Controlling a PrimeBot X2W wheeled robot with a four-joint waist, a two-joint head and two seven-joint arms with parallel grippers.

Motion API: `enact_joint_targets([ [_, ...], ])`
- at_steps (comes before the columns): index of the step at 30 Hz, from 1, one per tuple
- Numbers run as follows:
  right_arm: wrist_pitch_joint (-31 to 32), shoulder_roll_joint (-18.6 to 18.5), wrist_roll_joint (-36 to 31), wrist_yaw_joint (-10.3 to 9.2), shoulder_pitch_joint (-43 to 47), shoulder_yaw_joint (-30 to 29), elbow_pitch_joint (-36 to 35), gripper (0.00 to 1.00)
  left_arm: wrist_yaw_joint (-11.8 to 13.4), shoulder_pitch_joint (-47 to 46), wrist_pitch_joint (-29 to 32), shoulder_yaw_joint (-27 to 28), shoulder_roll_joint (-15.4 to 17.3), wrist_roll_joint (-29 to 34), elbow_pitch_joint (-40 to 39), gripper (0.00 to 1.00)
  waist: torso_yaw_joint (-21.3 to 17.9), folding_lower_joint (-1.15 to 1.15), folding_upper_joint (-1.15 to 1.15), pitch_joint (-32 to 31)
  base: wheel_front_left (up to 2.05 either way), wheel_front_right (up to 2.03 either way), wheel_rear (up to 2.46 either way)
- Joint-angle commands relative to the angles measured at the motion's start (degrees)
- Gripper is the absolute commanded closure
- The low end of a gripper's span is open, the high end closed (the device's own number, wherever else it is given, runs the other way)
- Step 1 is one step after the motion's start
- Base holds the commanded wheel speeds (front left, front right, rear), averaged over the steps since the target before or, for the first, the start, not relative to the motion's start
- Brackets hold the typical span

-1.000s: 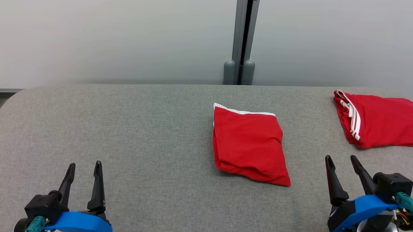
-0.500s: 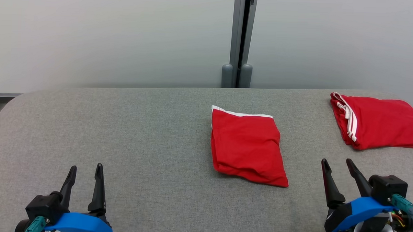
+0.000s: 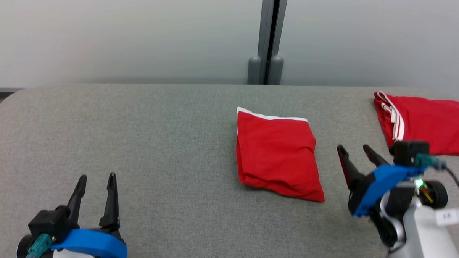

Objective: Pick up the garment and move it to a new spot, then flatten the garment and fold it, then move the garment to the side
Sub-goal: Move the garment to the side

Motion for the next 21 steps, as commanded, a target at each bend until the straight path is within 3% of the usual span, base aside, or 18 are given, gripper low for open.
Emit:
enact_joint_targets([
  [1, 1.85, 0.15, 0.49, 0.02, -2.95, -0.41, 1.65, 0.00, 0.04, -1.42, -0.31, -0.40, 0.05, 0.15, -0.54, 0.00, 0.94, -0.01, -0.01, 1.50, 0.00, 0.00, 0.00],
  [7, 6.50, 0.58, -0.46, 0.02, -14.10, -4.20, 14.20, 0.00, -0.74, -5.35, -1.12, -1.40, -0.19, 0.06, -0.62, 0.00, 4.37, -0.01, -0.01, 6.48, 0.00, 0.00, 0.00],
  [21, -1.63, 0.57, -5.44, 0.02, -21.02, -10.40, 34.43, 0.00, -1.80, -8.81, -2.26, -2.55, 0.14, -0.10, 1.54, 0.00, 9.21, -0.01, -0.01, 10.30, 0.00, 0.00, 0.00],
])
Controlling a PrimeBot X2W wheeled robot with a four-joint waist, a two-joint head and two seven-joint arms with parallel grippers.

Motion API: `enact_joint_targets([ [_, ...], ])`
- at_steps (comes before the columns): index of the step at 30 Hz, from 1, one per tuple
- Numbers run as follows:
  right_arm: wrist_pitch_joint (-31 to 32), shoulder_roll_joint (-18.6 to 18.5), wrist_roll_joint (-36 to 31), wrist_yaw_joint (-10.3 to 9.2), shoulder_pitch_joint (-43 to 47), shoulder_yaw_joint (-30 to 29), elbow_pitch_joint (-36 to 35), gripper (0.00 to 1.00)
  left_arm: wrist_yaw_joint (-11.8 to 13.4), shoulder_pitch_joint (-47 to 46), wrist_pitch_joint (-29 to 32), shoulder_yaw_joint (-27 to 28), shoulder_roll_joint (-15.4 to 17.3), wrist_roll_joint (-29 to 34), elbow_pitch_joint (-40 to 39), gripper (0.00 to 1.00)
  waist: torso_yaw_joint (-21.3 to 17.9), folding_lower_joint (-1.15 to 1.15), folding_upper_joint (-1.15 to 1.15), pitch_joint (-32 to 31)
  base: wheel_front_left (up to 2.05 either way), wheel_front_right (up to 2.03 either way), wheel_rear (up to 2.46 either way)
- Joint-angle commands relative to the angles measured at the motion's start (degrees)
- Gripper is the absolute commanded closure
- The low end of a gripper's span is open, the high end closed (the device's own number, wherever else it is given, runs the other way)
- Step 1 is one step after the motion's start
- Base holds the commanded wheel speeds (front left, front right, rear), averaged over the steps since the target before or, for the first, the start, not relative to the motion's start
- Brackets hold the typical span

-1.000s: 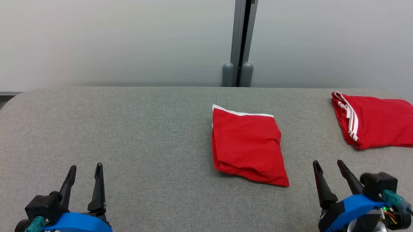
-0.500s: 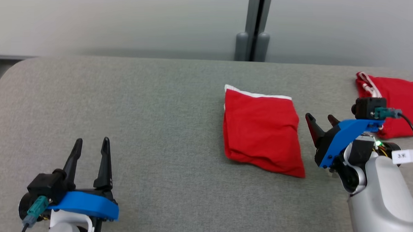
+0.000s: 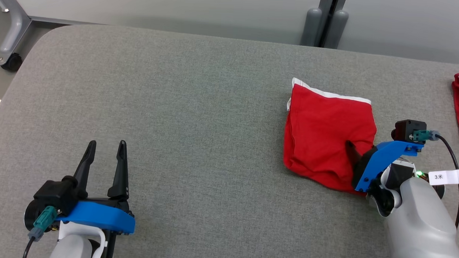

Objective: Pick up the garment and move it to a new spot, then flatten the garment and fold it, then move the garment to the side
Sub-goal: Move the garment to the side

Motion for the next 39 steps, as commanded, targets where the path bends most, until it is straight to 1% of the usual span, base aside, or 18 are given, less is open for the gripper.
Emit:
enact_joint_targets([
  [1, -0.38, -0.25, -0.61, 0.02, -1.06, -0.39, 0.60, 0.00, -0.14, -1.00, -0.36, 0.18, 0.14, -0.17, 0.05, 0.00, 0.28, -0.01, -0.01, 0.32, 0.00, 0.00, 0.00],
  [4, -1.58, -0.20, -1.70, 0.02, -1.62, -1.62, 4.34, 0.00, -0.19, -1.02, -0.41, 0.26, 0.22, -0.23, 0.39, 0.00, 0.49, -0.01, -0.01, 0.60, 0.00, 0.00, 0.00],
  [7, -2.08, -0.10, -1.65, 0.02, -2.62, -0.77, 7.99, 0.00, -0.28, -1.28, -0.53, 0.23, 0.01, -0.22, 0.74, 0.00, 0.49, -0.01, -0.01, 0.72, 0.00, 0.00, 0.00],
  [8, -2.35, 0.01, -1.57, 0.02, -3.00, -0.36, 9.01, 0.11, -0.33, -1.37, -0.55, 0.16, -0.09, -0.25, 0.86, 0.00, 0.43, -0.01, -0.01, 0.75, 0.00, 0.00, 0.00],
  [9, -2.82, 0.05, -1.86, 0.02, -3.39, 0.30, 9.64, 0.55, -0.39, -1.49, -0.59, 0.07, -0.19, -0.28, 0.98, 0.00, 0.37, -0.01, -0.01, 0.79, 0.00, 0.00, 0.00],
  [10, -3.19, 0.07, -2.36, 0.02, -3.89, 0.87, 10.17, 1.00, -0.46, -1.58, -0.61, -0.02, -0.26, -0.32, 1.12, 0.00, 0.28, -0.01, -0.01, 0.81, 0.00, 0.00, 0.00],
  [13, -4.33, -0.04, -4.90, 0.01, -5.64, 3.08, 10.14, 1.00, -0.57, -1.87, -0.64, -0.15, -0.33, -0.35, 1.32, 0.00, -0.27, -0.01, -0.01, 0.90, 0.00, 0.00, 0.00],
  [15, -4.51, -1.23, -7.46, 0.02, -7.22, 5.03, 9.38, 1.00, -0.64, -2.07, -0.68, -0.34, -0.48, -0.28, 1.28, 0.00, -0.75, -0.01, -0.01, 0.97, 0.00, 0.00, 0.00],
  [20, -3.60, -5.56, -13.31, 0.01, -12.69, 15.05, 7.04, 1.00, -0.83, -2.27, -0.69, -0.04, -0.61, -0.05, -0.39, 0.00, -2.60, -0.01, -0.01, 2.28, 0.00, 0.00, 0.00],
  [23, -3.37, -8.62, -13.72, 0.01, -16.71, 20.88, 5.40, 1.00, -0.95, -2.43, -0.69, 0.39, -1.12, 0.16, -2.36, 0.00, -4.00, -0.01, -0.01, 3.83, 0.00, 0.00, 0.00],
  [26, -3.00, -12.38, -12.37, 0.01, -20.55, 25.38, 3.66, 1.00, -1.04, -3.26, -0.70, 0.52, -1.97, 0.80, -4.52, 0.00, -5.40, -0.01, -0.01, 5.69, 0.00, 0.00, 0.00],
  [30, -1.23, -17.34, -9.11, 0.01, -24.97, 30.31, 0.89, 1.00, -1.13, -4.77, -0.70, 0.54, -2.33, 1.46, -7.00, 0.00, -7.46, -0.01, -0.01, 8.91, 0.00, 0.00, 0.00],
  [32, 0.10, -20.56, -7.72, 0.01, -26.37, 32.84, -0.77, 1.00, -1.17, -5.83, -0.70, 0.81, -2.55, 1.61, -8.15, 0.00, -8.64, -0.01, -0.01, 10.45, 0.00, 0.00, 0.00],
  [36, 2.85, -27.98, -3.82, 0.01, -28.48, 39.29, -5.33, 1.00, -1.23, -6.97, -0.70, 1.03, -2.76, 2.33, -10.27, 0.00, -10.60, -0.01, -0.01, 13.41, 0.00, 0.00, 0.00],
  [39, 4.47, -34.46, -0.32, 0.01, -28.86, 41.90, -9.07, 1.00, -1.30, -7.65, -0.71, 1.41, -2.72, 2.74, -11.23, 0.00, -11.49, -0.01, -0.01, 15.41, 0.00, 0.00, 0.00],
])
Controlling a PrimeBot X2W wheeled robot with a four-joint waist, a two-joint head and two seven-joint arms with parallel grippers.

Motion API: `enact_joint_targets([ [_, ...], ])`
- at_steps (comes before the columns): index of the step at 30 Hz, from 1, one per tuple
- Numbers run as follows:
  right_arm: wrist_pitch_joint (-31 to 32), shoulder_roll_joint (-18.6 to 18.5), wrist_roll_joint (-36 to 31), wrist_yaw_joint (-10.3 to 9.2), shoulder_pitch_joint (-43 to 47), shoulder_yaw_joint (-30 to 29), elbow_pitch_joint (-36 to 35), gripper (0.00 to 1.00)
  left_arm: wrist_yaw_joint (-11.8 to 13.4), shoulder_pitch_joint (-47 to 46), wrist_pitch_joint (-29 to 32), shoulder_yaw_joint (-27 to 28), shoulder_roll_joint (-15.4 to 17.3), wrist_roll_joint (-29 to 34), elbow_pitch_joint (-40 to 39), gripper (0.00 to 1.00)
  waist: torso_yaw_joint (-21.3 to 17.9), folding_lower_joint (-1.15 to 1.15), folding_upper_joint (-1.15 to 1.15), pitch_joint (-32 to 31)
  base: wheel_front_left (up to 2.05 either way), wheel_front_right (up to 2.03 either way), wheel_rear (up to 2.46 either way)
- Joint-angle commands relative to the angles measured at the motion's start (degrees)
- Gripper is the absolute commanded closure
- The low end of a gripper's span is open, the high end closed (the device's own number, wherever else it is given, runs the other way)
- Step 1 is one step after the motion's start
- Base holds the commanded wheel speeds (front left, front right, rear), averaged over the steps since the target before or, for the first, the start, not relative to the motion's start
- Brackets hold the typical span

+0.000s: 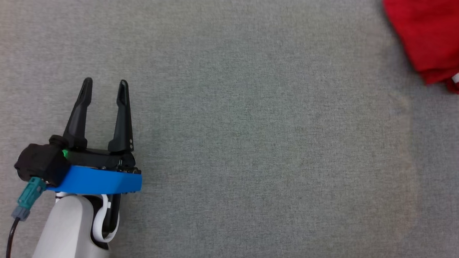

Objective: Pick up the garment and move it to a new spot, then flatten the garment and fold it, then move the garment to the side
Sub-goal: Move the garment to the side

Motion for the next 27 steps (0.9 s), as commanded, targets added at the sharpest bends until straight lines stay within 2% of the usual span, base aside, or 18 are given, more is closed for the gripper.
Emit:
enact_joint_targets([
  [1, 0.61, -2.23, 0.67, -0.03, -0.82, 0.60, -0.98, 1.00, -0.17, -1.04, -0.22, 0.36, 0.27, 0.45, -0.53, 0.00, -0.07, -0.01, -0.01, 0.70, 0.00, 0.00, 0.00],
  [5, 2.10, -9.87, 2.78, -0.03, 0.14, 1.75, -6.19, 1.00, -0.26, -1.87, -0.22, 1.16, 1.19, 0.91, -2.27, 0.00, -0.51, -0.01, -0.01, 3.63, 0.00, 0.00, 0.00],
  [8, 2.02, -13.38, 4.10, -0.03, 2.09, -0.16, -8.38, 1.00, -0.30, -2.22, -0.22, 1.17, 1.67, 1.30, -3.00, 0.00, -0.41, -0.01, -0.01, 5.68, 0.00, 0.00, 0.00],
  [11, 1.12, -15.05, 4.37, -0.04, 3.61, -3.78, -8.45, 1.00, -0.34, -3.42, -0.22, 0.83, 2.31, 1.50, -3.62, 0.00, 0.10, -0.01, -0.01, 7.70, 0.00, 0.00, 0.00],
  [15, -0.68, -14.87, 1.74, -0.04, 6.29, -10.20, -6.71, 1.00, -0.38, -4.28, -0.22, 0.20, 2.82, 1.79, -3.80, 0.00, 0.99, -0.01, -0.01, 9.29, 0.00, 0.00, 0.00],
  [16, -1.17, -14.43, 0.91, -0.03, 7.22, -11.69, -6.17, 0.71, -0.39, -4.55, -0.22, 0.03, 2.86, 1.75, -3.77, 0.00, 1.24, -0.01, -0.01, 9.49, 0.00, 0.00, 0.00],
  [17, -1.49, -14.01, 0.14, -0.04, 7.77, -13.42, -5.62, 0.00, -0.38, -4.68, -0.21, -0.04, 2.93, 1.66, -3.68, 0.00, 1.44, -0.01, -0.01, 9.62, 0.00, 0.00, 0.00],
  [23, -4.47, -10.45, -6.58, -0.04, 11.11, -22.95, -4.31, 0.00, -0.22, -4.17, -0.20, -0.46, 3.27, 1.70, -3.06, 0.00, 2.26, -0.01, -0.01, 8.83, 0.00, 0.00, 0.00],
  [27, -6.53, -6.27, -8.99, -0.04, 13.38, -28.36, -5.32, 0.00, 0.13, -3.37, -0.21, -0.41, 3.32, 1.45, -1.65, 0.00, 2.14, -0.01, -0.01, 6.24, 0.00, 0.00, 0.00],
])
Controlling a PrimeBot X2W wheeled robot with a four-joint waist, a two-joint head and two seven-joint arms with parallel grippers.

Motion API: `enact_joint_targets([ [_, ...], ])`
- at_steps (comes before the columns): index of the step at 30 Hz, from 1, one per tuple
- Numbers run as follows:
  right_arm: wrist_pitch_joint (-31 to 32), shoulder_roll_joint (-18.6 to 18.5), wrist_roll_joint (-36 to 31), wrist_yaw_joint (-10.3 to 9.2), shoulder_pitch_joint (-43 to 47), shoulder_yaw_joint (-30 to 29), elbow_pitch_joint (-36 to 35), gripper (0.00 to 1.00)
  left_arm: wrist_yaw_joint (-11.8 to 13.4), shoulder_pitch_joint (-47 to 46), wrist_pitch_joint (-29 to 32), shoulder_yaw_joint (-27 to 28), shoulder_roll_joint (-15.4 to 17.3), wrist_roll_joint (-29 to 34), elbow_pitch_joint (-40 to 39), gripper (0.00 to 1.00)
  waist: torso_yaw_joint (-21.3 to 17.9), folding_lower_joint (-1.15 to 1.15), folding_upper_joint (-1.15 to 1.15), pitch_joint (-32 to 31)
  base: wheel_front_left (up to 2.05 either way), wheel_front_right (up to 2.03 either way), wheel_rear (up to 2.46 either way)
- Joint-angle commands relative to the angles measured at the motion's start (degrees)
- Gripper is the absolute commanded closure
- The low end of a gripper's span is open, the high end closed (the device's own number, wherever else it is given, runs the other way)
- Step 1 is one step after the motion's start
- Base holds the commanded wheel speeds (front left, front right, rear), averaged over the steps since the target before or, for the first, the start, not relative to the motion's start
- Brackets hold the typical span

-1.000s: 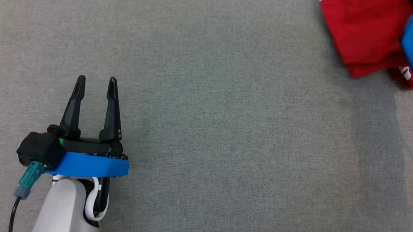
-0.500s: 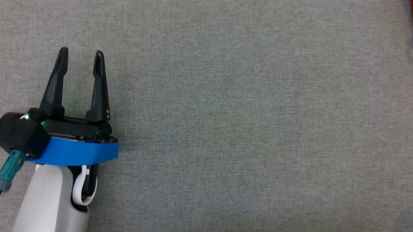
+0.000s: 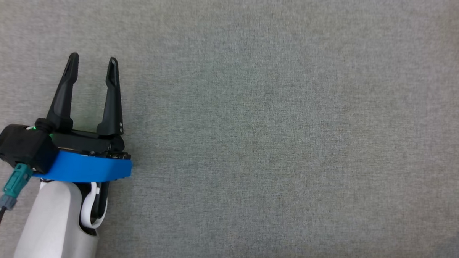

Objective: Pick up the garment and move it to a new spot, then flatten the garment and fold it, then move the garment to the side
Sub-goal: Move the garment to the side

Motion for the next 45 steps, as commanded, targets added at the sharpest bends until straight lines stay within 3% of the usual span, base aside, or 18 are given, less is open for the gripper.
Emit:
enact_joint_targets([
  [1, -0.95, 2.12, -0.11, -0.04, 1.50, -2.00, -0.53, 0.00, 0.14, 0.41, -0.22, -0.24, -0.04, -0.09, 0.63, 0.00, -0.48, 0.00, -0.01, -1.69, 0.00, 0.00, 0.00],
  [7, -8.24, 15.12, 1.97, -0.03, 8.35, -12.86, -4.13, 0.00, 0.09, 2.89, -0.23, -0.30, -0.67, -0.31, 3.53, 0.00, -0.79, 0.00, -0.01, -9.15, 0.00, 0.00, 0.00],
  [15, -13.60, 27.36, 6.30, -0.03, 23.59, -12.85, -14.78, 0.00, 0.07, 8.45, -0.23, 0.01, -0.56, -1.05, 7.34, 0.00, -1.08, 0.00, -0.01, -18.81, 0.00, 0.00, 0.00],
  [22, -14.68, 31.61, 10.36, -0.03, 35.52, -9.33, -23.77, 0.00, 0.44, 12.70, -0.23, 1.10, -1.23, -1.48, 9.04, 0.00, -0.43, 0.00, -0.01, -24.96, 0.00, 0.00, 0.00],
  [30, -13.92, 37.51, 11.07, -0.02, 45.21, -10.31, -30.63, 0.00, 0.19, 16.27, -0.23, 1.31, -1.25, -2.21, 11.48, 0.00, 0.87, 0.00, -0.01, -30.48, 0.00, 0.00, 0.00],
  [45, -14.60, 40.44, 10.59, -0.02, 53.51, -10.67, -34.03, 0.00, -0.11, 18.12, -0.02, 0.63, -0.48, -3.42, 15.81, 0.00, 1.83, 0.00, -0.01, -34.36, 0.00, 0.00, 0.00],
])
